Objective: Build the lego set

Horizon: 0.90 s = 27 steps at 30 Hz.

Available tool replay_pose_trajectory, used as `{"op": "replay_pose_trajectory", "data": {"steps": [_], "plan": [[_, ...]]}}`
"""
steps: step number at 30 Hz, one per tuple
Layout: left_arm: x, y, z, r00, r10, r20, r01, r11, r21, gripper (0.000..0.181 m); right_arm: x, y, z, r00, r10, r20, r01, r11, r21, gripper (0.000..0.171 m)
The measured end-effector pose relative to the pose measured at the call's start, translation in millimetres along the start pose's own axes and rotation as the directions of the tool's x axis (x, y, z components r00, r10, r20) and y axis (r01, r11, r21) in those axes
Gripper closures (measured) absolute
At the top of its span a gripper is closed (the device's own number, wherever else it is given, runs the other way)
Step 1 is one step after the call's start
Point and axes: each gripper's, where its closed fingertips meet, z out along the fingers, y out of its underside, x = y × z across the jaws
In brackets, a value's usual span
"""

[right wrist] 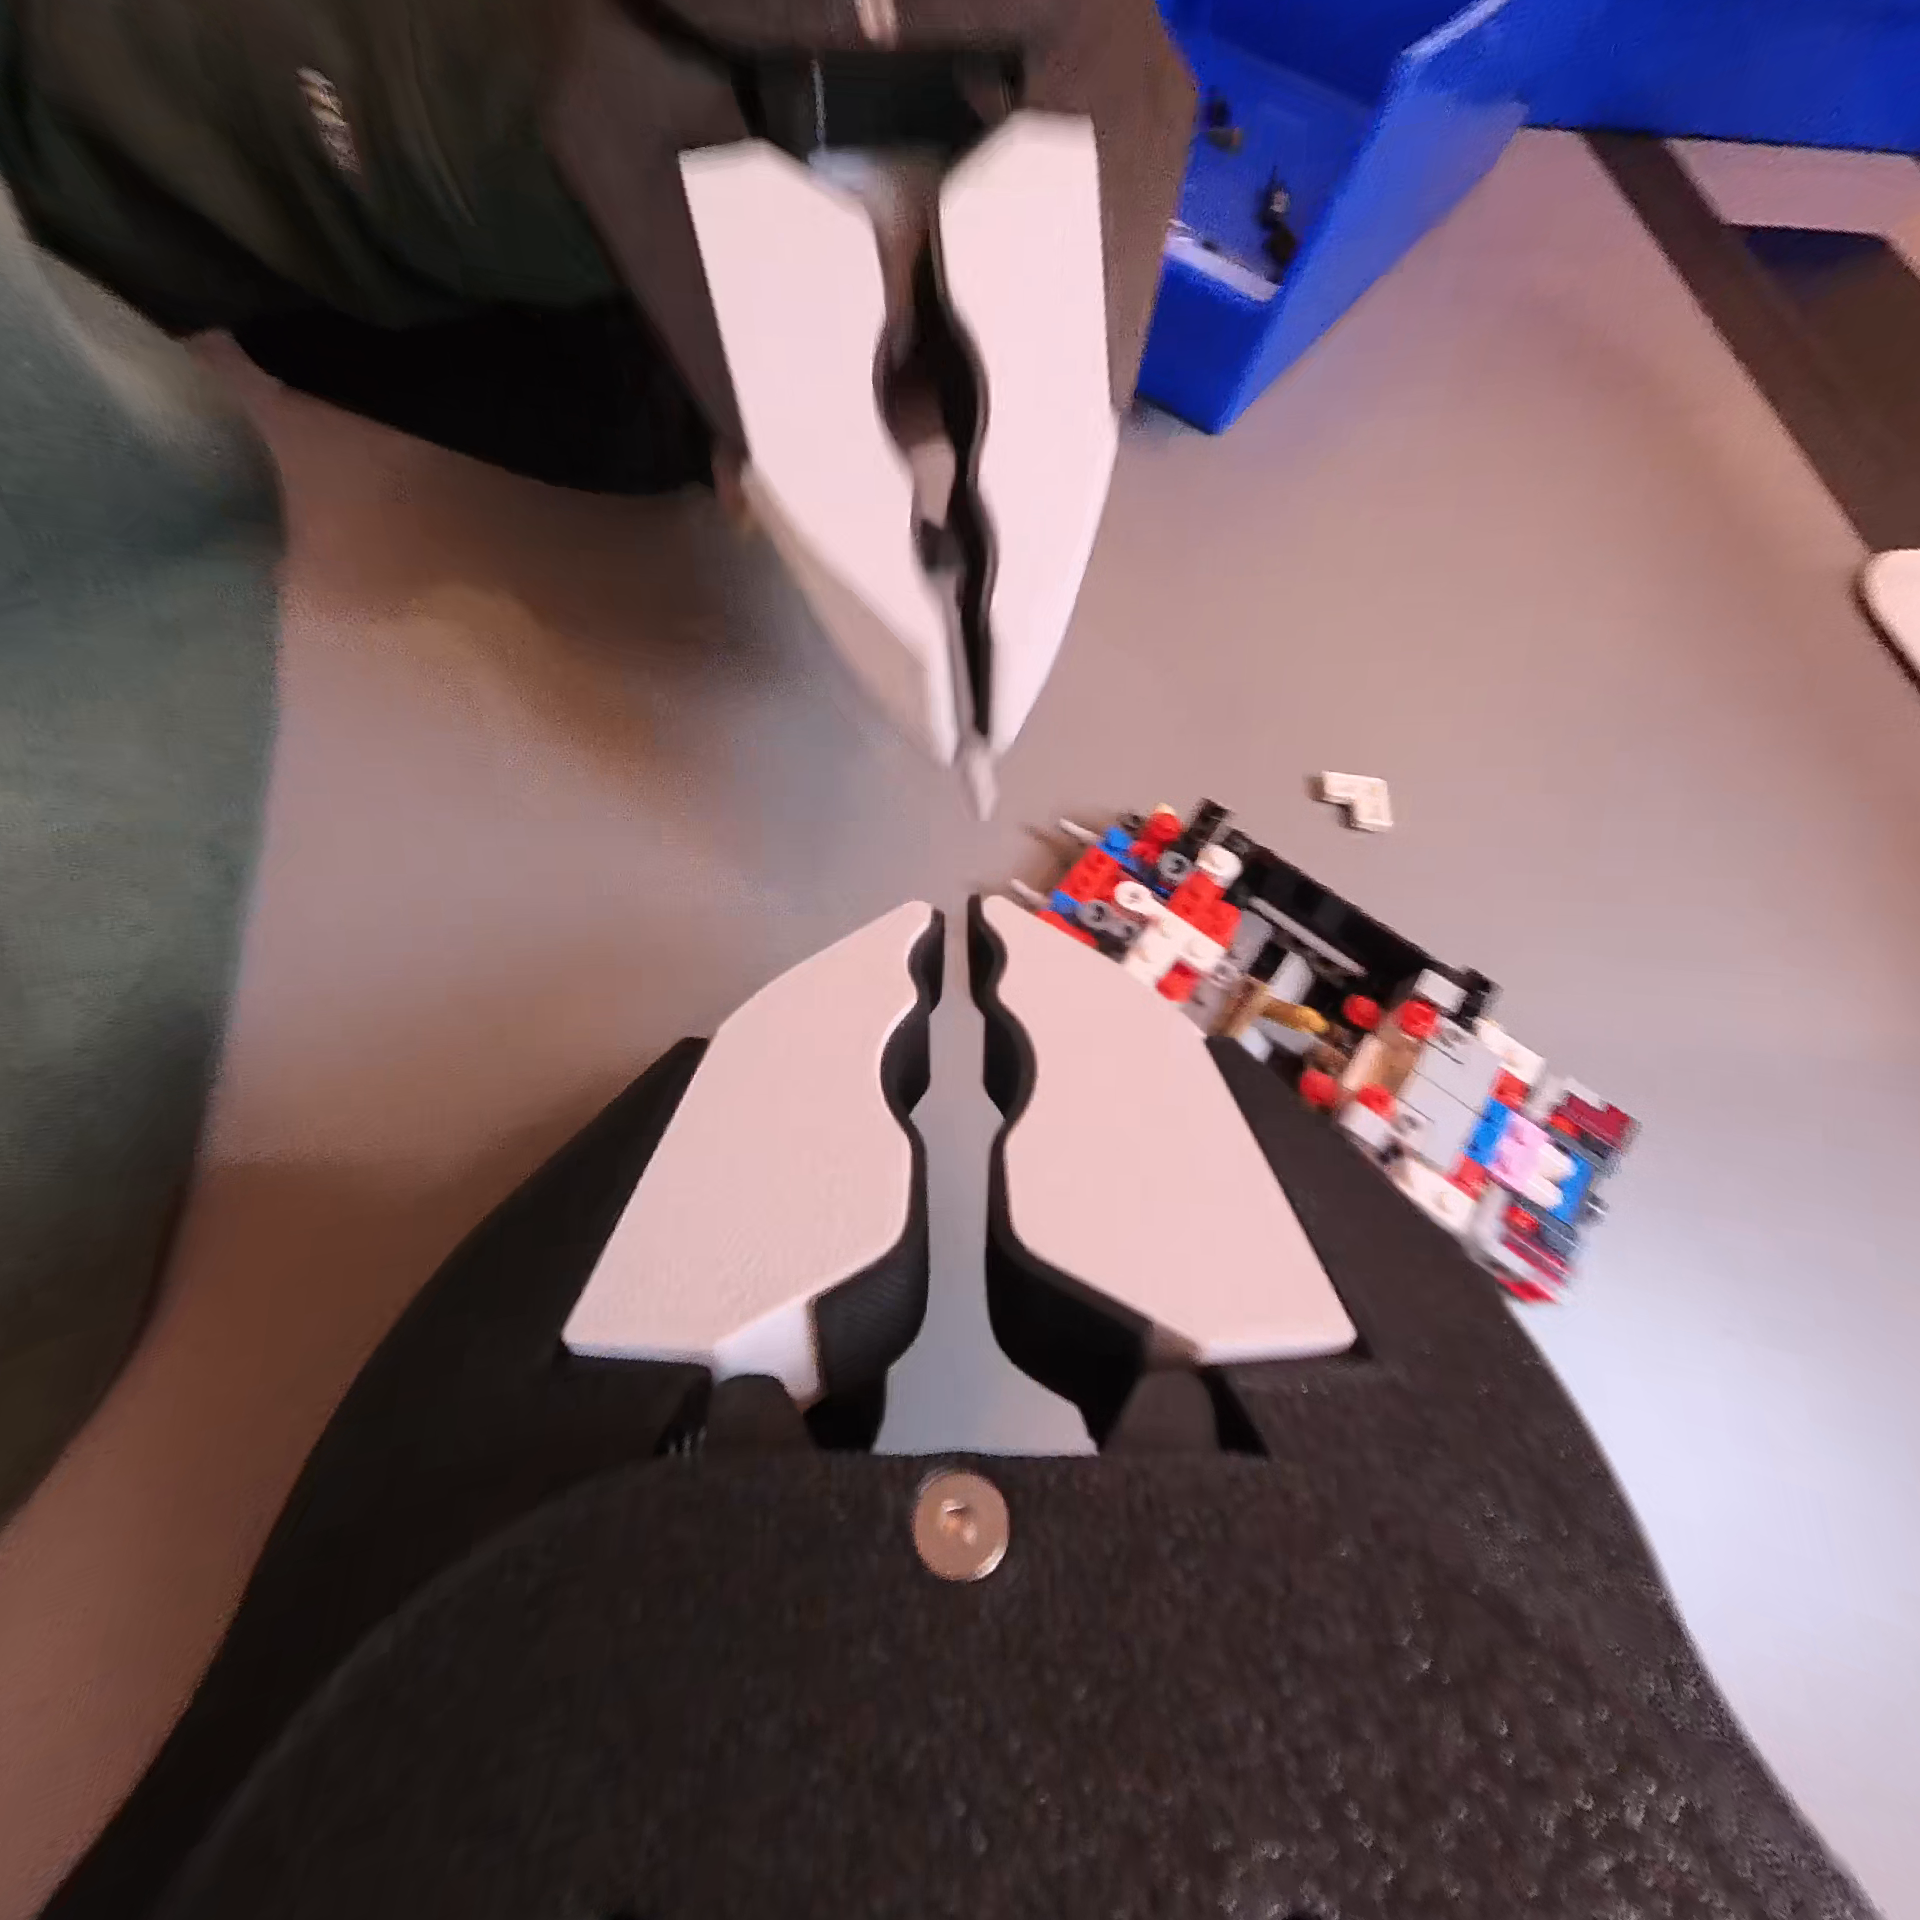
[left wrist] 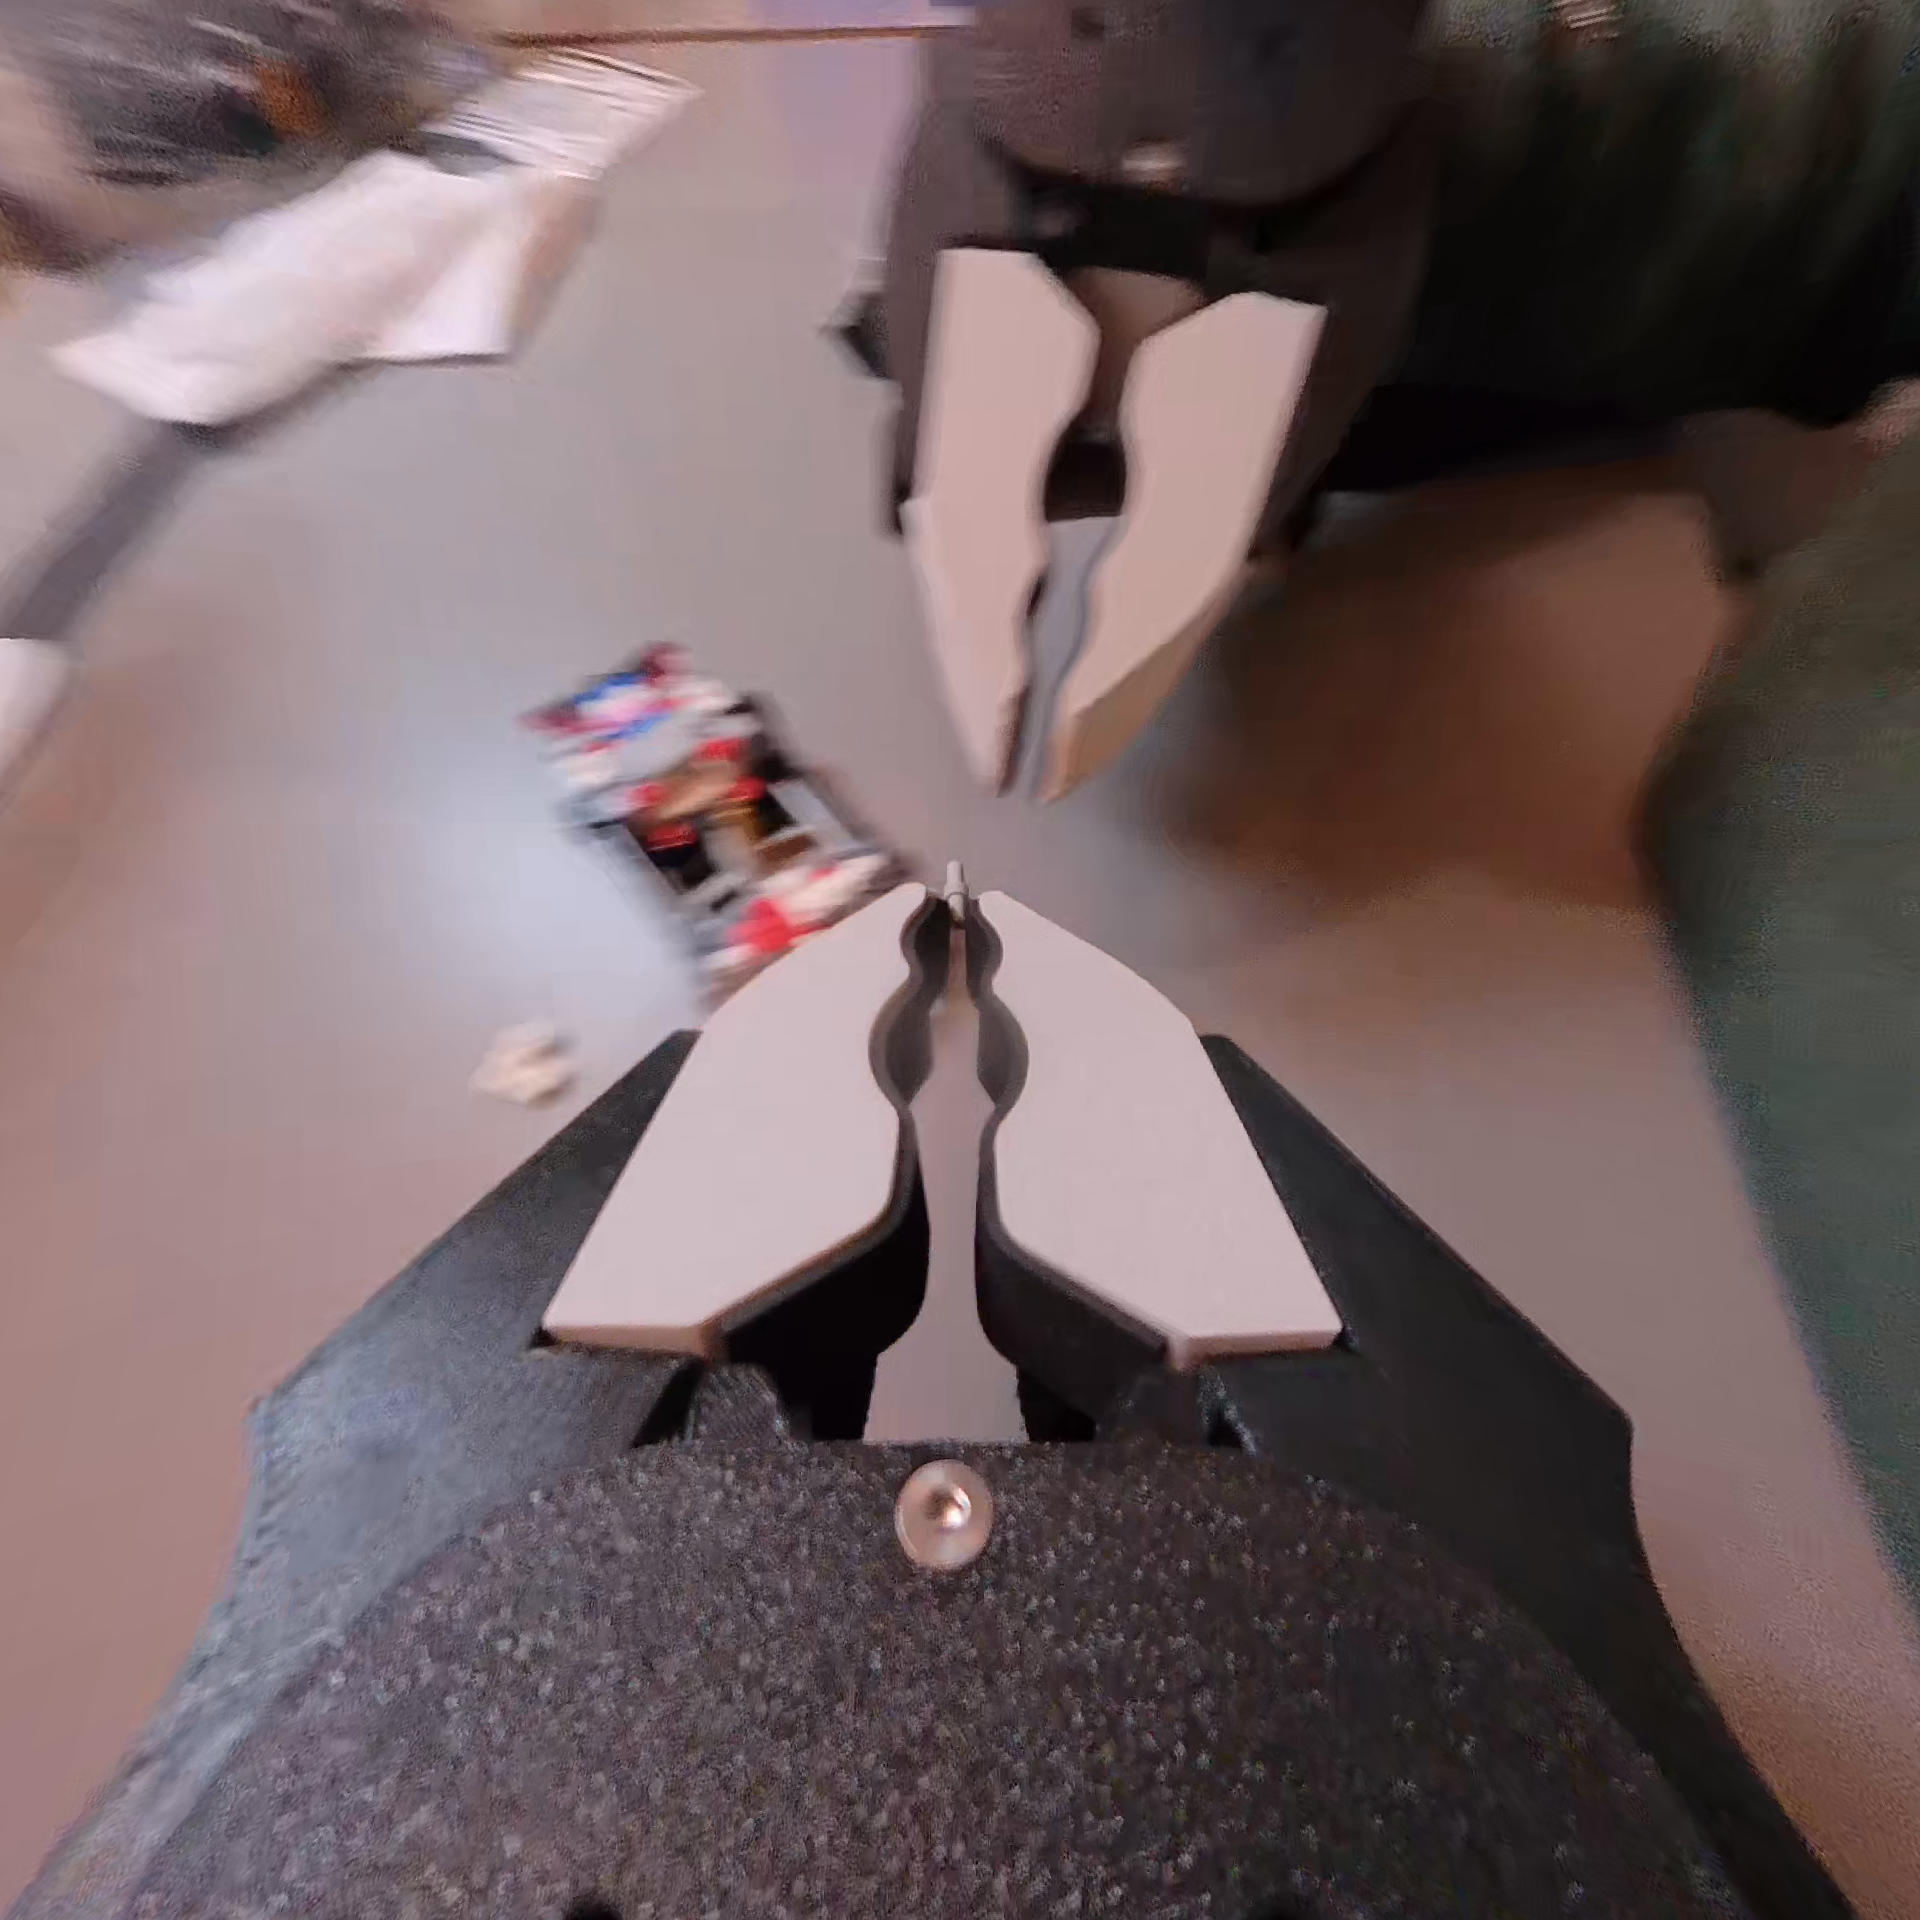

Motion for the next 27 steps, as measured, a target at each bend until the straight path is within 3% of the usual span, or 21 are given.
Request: {"op": "replay_pose_trajectory", "data": {"steps": [2, 5, 7, 9, 11, 15, 21, 24, 27], "plan": [[-50, -5, -41, 0.960, 0.002, 0.280, -0.004, 1.000, 0.007, 0.178, 14, 1, -8, 0.999, 0.024, -0.048, -0.024, 1.000, 0.008, 0.164], [-120, 6, -133, 0.723, -0.126, 0.679, 0.118, 0.991, 0.059, 0.178, 28, 1, -15, 0.994, 0.062, -0.090, -0.059, 0.998, 0.031, 0.163], [-145, 40, -181, 0.549, -0.174, 0.817, 0.258, 0.965, 0.032, 0.178, 29, 3, -13, 0.994, 0.069, -0.088, -0.067, 0.997, 0.032, 0.163], [-154, 81, -202, 0.449, -0.215, 0.867, 0.417, 0.909, 0.009, 0.171, 27, 6, -9, 0.995, 0.057, -0.085, -0.056, 0.998, 0.013, 0.163], [-151, 116, -194, 0.451, -0.282, 0.847, 0.570, 0.821, -0.031, 0.135, 24, 9, -6, 0.995, 0.042, -0.085, -0.042, 0.999, -0.005, 0.163], [-149, 128, -178, 0.495, -0.280, 0.822, 0.589, 0.804, -0.081, 0.117, 25, 9, -7, 0.995, 0.038, -0.094, -0.038, 0.999, -0.005, 0.163], [-145, 132, -170, 0.532, -0.317, 0.785, 0.599, 0.796, -0.084, 0.110, 29, 9, -9, 0.993, 0.046, -0.109, -0.046, 0.999, 0.003, 0.163], [-143, 138, -167, 0.548, -0.334, 0.766, 0.609, 0.787, -0.093, 0.121, 29, 10, -9, 0.993, 0.040, -0.110, -0.041, 0.999, -0.002, 0.163], [-142, 134, -169, 0.561, -0.350, 0.750, 0.597, 0.799, -0.074, 0.118, 29, 10, -9, 0.993, 0.039, -0.111, -0.040, 0.999, -0.001, 0.163]]}}
